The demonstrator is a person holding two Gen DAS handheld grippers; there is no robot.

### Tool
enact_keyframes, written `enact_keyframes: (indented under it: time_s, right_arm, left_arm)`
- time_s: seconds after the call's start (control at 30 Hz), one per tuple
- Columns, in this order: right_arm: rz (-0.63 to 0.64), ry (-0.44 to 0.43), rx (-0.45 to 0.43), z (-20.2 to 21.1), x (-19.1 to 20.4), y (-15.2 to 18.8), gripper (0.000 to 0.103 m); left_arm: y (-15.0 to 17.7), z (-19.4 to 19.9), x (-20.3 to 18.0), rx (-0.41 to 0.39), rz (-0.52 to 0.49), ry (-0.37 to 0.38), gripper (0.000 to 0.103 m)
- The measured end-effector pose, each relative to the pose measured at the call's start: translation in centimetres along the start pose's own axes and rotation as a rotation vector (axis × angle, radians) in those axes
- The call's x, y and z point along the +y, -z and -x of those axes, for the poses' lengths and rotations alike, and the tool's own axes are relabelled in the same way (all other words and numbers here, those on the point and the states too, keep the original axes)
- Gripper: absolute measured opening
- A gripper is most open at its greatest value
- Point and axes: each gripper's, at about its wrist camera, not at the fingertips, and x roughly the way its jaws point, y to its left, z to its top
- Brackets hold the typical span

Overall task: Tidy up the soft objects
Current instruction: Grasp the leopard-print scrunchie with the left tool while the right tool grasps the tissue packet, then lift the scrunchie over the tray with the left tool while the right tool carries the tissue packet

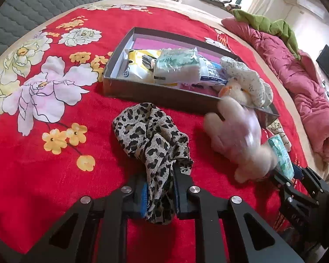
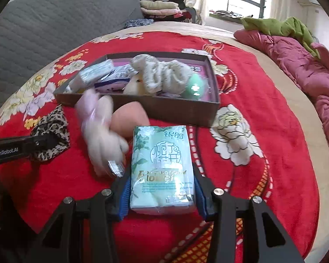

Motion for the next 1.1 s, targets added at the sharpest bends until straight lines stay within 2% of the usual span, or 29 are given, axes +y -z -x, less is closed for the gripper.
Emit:
enact_keyframes:
  time_s: [0.67,1.1]
  right_arm:
    - [-0.011,0.01,-0.12,3.4,-0.3,-1.3,0.048]
    - [-0.038,-0.066,-0.212,6.3,0.4,-3.4,0.048]
  left_arm:
    - [0.0,4.2,-1.2,-0.111,-0.046,0.046,0.012]
    - [-1.6,8.1,-2.3,-0.195,-0.064,0.062,0.012]
